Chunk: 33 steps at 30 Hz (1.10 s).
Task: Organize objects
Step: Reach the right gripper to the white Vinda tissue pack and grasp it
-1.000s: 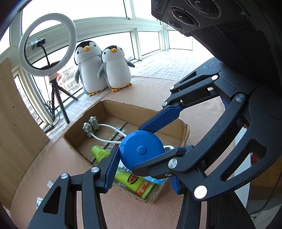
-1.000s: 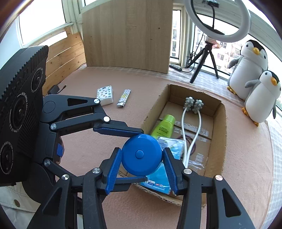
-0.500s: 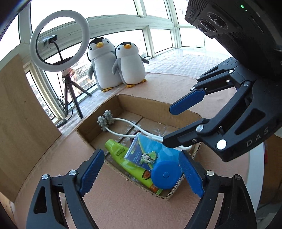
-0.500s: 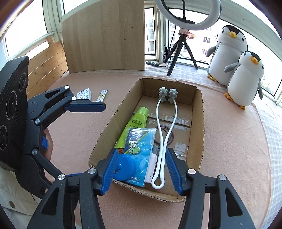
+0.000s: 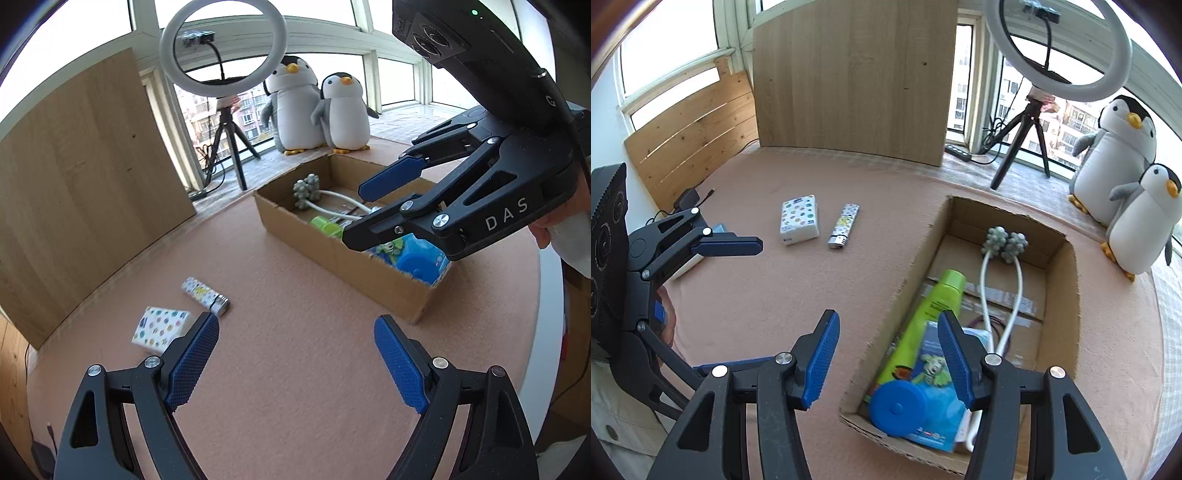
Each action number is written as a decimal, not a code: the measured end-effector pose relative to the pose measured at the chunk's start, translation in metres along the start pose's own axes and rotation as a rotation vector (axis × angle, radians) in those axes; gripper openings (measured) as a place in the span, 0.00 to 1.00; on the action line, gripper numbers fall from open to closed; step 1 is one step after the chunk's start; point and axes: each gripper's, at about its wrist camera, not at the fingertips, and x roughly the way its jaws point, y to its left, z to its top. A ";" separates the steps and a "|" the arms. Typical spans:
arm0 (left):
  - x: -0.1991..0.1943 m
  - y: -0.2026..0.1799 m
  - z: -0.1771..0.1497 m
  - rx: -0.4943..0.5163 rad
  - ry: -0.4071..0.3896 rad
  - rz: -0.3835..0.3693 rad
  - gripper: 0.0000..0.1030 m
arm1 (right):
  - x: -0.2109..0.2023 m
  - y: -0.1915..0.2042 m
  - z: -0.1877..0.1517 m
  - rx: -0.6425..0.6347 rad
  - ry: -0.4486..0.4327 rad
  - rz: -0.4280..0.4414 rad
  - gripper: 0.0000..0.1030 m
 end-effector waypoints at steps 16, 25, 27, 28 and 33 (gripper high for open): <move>-0.081 0.119 -0.130 -0.410 0.095 0.207 0.87 | 0.155 0.127 0.072 -0.233 0.102 0.115 0.59; -0.105 0.137 -0.159 -0.503 0.098 0.245 0.87 | 0.187 0.131 0.088 -0.255 0.121 0.090 0.59; -0.108 0.137 -0.160 -0.515 0.096 0.240 0.87 | 0.184 0.128 0.090 -0.268 0.101 0.087 0.59; -0.110 0.136 -0.161 -0.519 0.095 0.238 0.87 | 0.185 0.128 0.092 -0.281 0.095 0.085 0.59; -0.113 0.133 -0.158 -0.528 0.092 0.229 0.87 | 0.197 0.132 0.099 -0.341 0.101 0.114 0.59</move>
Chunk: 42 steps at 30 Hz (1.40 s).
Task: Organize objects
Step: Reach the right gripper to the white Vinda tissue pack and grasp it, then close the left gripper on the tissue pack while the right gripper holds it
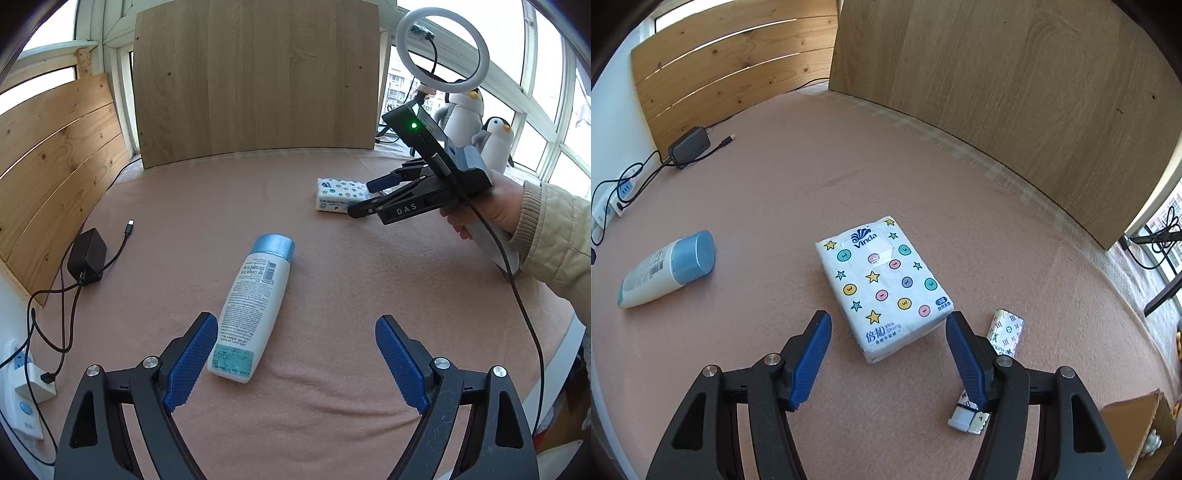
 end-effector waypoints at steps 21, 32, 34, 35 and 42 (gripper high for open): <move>-0.033 0.008 -0.026 -0.062 -0.014 0.024 0.87 | -0.001 0.013 0.034 -0.231 0.101 0.166 0.65; -0.032 0.008 -0.027 -0.091 0.003 -0.002 0.87 | 0.025 0.021 0.030 -0.236 0.192 0.122 0.48; -0.028 0.011 -0.025 -0.115 0.020 -0.009 0.87 | 0.021 0.027 0.026 -0.196 0.176 0.123 0.48; -0.026 0.013 -0.024 -0.137 0.031 -0.016 0.87 | 0.018 0.032 0.023 -0.189 0.169 0.114 0.47; -0.007 0.018 -0.012 -0.268 0.099 -0.077 0.87 | -0.020 0.088 -0.036 -0.073 0.094 0.099 0.47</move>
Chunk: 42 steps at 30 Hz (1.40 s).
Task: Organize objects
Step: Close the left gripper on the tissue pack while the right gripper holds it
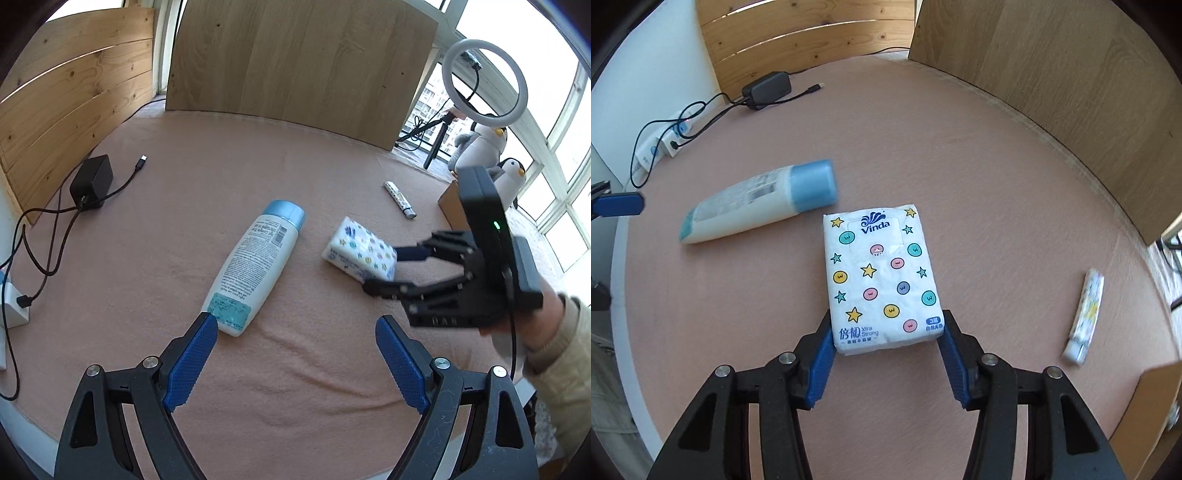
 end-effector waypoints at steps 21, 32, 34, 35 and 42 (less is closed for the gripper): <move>0.047 -0.064 -0.023 0.320 0.078 -0.117 0.86 | -0.043 0.086 -0.096 0.068 -0.111 -0.008 0.47; 0.069 -0.065 -0.022 0.222 0.170 -0.247 0.53 | -0.043 0.093 -0.097 0.049 -0.129 -0.050 0.47; 0.071 -0.069 -0.021 0.222 0.175 -0.236 0.52 | -0.043 0.092 -0.096 0.058 -0.128 -0.055 0.46; 0.071 -0.070 -0.021 0.225 0.176 -0.231 0.51 | -0.043 0.092 -0.096 0.060 -0.125 -0.056 0.46; 0.058 -0.073 -0.011 0.236 0.151 -0.222 0.47 | -0.049 0.091 -0.088 0.060 -0.123 -0.073 0.45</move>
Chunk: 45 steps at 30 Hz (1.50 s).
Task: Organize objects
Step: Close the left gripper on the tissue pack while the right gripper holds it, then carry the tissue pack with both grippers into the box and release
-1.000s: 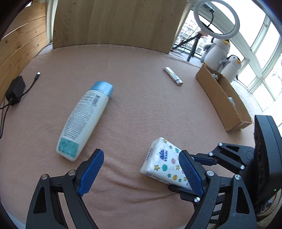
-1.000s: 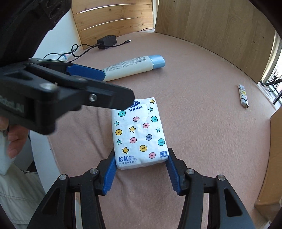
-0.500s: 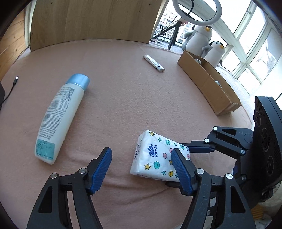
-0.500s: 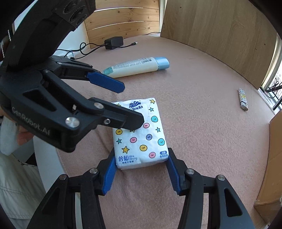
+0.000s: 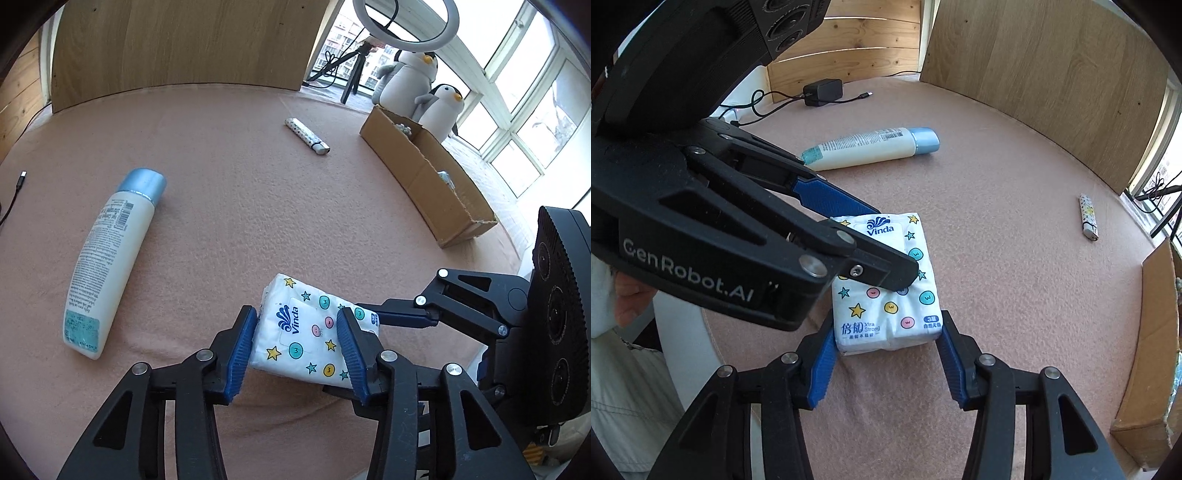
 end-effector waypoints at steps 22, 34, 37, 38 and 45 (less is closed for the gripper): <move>-0.045 -0.046 0.059 0.137 -0.099 -0.022 0.47 | -0.059 -0.031 0.030 0.008 -0.097 -0.117 0.45; -0.024 -0.109 0.105 0.236 -0.088 -0.028 0.47 | -0.086 -0.074 0.017 0.079 -0.134 -0.204 0.45; -0.019 -0.127 0.119 0.272 -0.088 -0.038 0.47 | -0.096 -0.088 0.013 0.097 -0.147 -0.229 0.45; -0.017 -0.134 0.123 0.285 -0.089 -0.042 0.47 | -0.099 -0.093 0.011 0.104 -0.151 -0.237 0.45; 0.016 -0.182 0.154 0.368 -0.079 -0.090 0.47 | -0.117 -0.132 -0.007 0.175 -0.167 -0.306 0.45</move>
